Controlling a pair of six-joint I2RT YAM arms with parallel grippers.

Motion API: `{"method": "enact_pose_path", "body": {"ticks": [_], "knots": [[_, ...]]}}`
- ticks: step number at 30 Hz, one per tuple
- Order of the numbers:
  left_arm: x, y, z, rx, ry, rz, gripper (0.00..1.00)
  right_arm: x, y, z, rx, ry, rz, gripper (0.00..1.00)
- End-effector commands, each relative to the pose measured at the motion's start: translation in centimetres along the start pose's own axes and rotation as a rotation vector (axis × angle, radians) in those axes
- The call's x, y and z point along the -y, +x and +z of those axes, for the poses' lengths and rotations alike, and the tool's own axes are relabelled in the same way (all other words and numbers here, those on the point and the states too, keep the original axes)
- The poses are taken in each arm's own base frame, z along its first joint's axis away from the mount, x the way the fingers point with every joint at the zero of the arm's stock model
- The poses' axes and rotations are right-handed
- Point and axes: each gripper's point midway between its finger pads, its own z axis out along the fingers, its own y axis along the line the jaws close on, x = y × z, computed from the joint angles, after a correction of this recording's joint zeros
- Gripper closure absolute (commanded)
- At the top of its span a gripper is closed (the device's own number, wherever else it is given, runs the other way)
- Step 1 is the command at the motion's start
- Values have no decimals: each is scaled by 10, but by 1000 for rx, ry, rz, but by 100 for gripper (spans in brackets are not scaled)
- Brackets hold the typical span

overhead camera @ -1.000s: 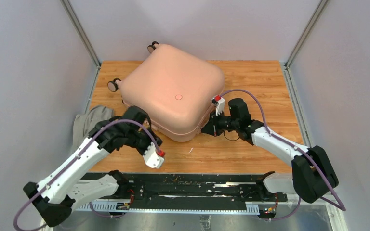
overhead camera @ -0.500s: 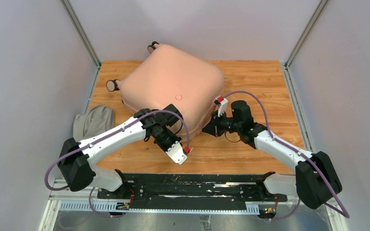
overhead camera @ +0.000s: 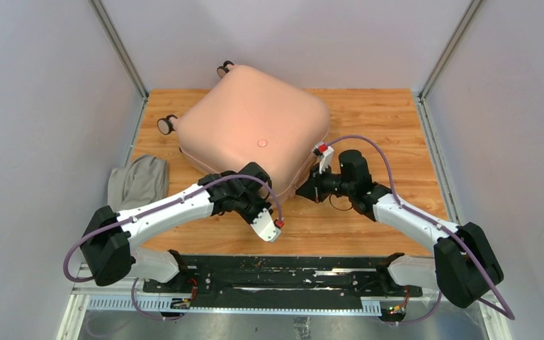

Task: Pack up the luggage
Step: Zip the luggage at the center of the board.

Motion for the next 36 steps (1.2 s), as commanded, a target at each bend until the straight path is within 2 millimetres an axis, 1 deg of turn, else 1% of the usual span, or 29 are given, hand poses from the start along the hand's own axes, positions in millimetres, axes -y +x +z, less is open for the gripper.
{"method": "enact_pose_path", "body": {"ticks": [1, 10, 13, 17, 18, 19, 20, 21, 22, 24, 25, 26, 27, 29, 33, 36], "knots": [[-59, 7, -10, -58, -233, 43, 81, -45, -11, 7, 41, -171, -95, 100], [-82, 4, -8, -57, -300, 92, 82, -87, 4, 12, 29, -283, -153, 100], [-86, 2, -7, -51, -304, 96, 83, -97, 9, 16, 14, -329, -152, 100], [-90, -1, -10, -44, -320, 99, 83, -104, 12, 19, 10, -365, -154, 100], [-91, -1, -11, -44, -323, 93, 83, -100, 13, 20, 2, -342, -159, 100], [-92, -2, -12, -44, -325, 88, 83, -91, 13, 20, -10, -289, -163, 100], [-91, -1, -14, -45, -325, 84, 83, -78, 13, 19, -12, -215, -160, 92], [-89, -1, -14, -47, -317, 86, 84, -64, 11, 16, 1, -143, -143, 82], [-86, -1, -15, -48, -312, 89, 84, -49, 9, 12, 17, -77, -115, 71], [-79, -1, -16, -45, -305, 98, 84, -23, 5, 1, 59, 31, -51, 54], [-76, -1, -17, -45, -301, 101, 84, -12, 4, -4, 78, 76, -26, 46], [-72, -1, -17, -43, -297, 103, 84, -5, 2, -9, 91, 106, -19, 36], [-69, -1, -17, -42, -290, 102, 84, -2, 1, -12, 100, 125, -26, 31], [-64, 0, -18, -42, -278, 101, 84, 2, 1, -16, 100, 146, -55, 29], [-60, 0, -20, -41, -274, 104, 84, 13, -2, -19, 95, 201, -127, 29], [-58, 0, -19, -41, -271, 102, 83, 10, -4, -15, 89, 168, -171, 29]]}}
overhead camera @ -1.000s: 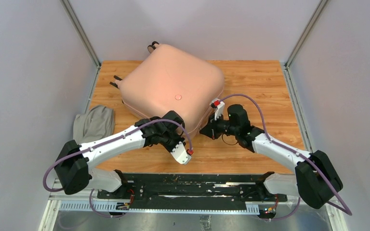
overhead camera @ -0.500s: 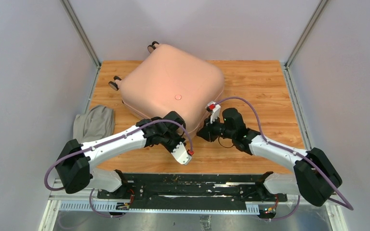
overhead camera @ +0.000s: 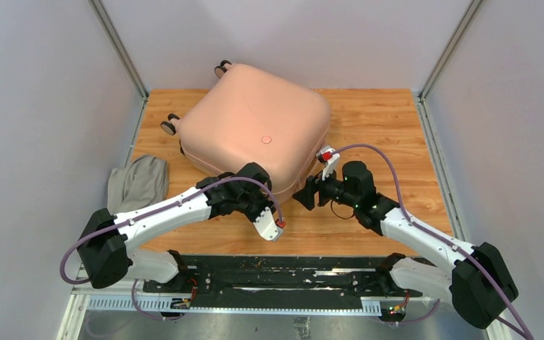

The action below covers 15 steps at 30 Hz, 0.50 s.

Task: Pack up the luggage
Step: Zip the luggage at the center of the board.

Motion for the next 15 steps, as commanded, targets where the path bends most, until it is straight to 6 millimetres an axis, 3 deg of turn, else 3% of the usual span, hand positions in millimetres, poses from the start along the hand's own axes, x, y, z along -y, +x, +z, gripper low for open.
{"method": "enact_pose_path", "body": {"ticks": [1, 7, 11, 15], "knots": [[-38, 6, -14, -41, -156, 45, 83, 11, 4, 2, -26, 21, -84, 29], [-36, 5, -13, -39, -150, 45, 83, 28, -8, 8, 4, 4, -125, 31], [-33, 6, -11, -40, -143, 42, 83, 37, -14, 11, 32, -75, -79, 40], [-32, 7, -10, -45, -142, 46, 83, 24, -23, 11, 75, -207, -73, 44]]}}
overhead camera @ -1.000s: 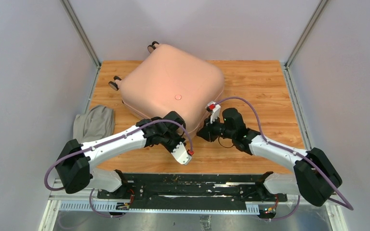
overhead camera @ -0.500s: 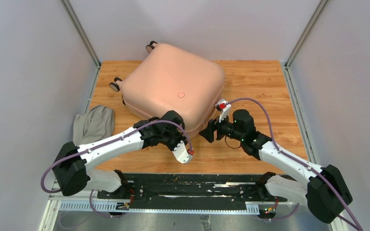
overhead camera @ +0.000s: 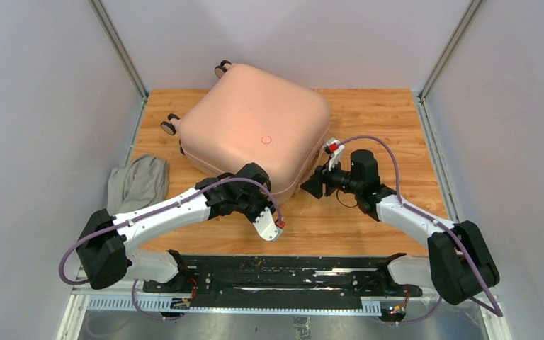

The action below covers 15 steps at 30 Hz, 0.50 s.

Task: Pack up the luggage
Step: Zip the luggage at the center of the board.

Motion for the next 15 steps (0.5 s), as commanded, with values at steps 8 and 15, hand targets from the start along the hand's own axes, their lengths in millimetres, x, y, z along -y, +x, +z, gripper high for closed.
{"method": "enact_pose_path", "body": {"ticks": [8, 15], "knots": [[-32, 10, -5, -58, -127, 39, 84, -34, -12, 8, 23, -304, 1, 49], [-36, 11, -6, -66, -137, 40, 84, -25, -11, 15, -7, -273, 12, 53]]}}
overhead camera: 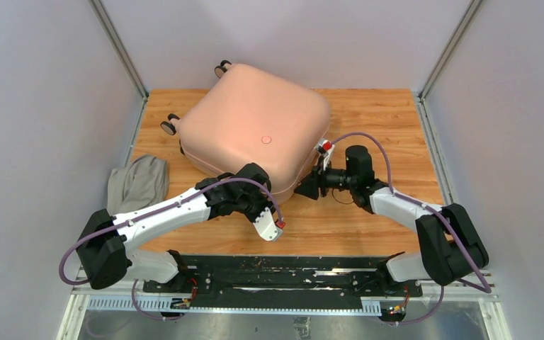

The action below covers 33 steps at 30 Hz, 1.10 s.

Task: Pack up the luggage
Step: Zip the luggage at the center of the board.

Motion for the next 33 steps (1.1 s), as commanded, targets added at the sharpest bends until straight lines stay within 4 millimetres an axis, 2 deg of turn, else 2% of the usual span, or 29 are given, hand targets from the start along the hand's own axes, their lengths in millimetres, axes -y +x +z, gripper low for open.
{"method": "enact_pose_path", "body": {"ticks": [1, 8, 16, 17, 19, 20, 28, 33], "knots": [[-36, 11, -6, -64, -136, 31, 84, 4, -15, 4, 11, -14, -23, 56], [-40, 12, -9, -75, -146, 28, 84, 6, -19, 10, 4, -33, -11, 76], [-43, 13, -10, -82, -154, 33, 85, 2, -17, 4, 10, -24, -15, 78], [-44, 13, -10, -81, -154, 33, 85, 3, -18, 4, 11, -19, -17, 82], [-46, 13, -10, -80, -164, 25, 85, 4, -19, 5, 15, -9, -17, 98], [-48, 13, -10, -81, -169, 20, 85, 3, -21, 5, 18, -8, -18, 100], [-73, 13, -13, -89, -252, 41, 90, -16, -13, 7, 0, -13, -56, 100], [-88, 13, -11, -93, -280, 81, 91, -31, -15, 7, 0, -34, -87, 100]]}}
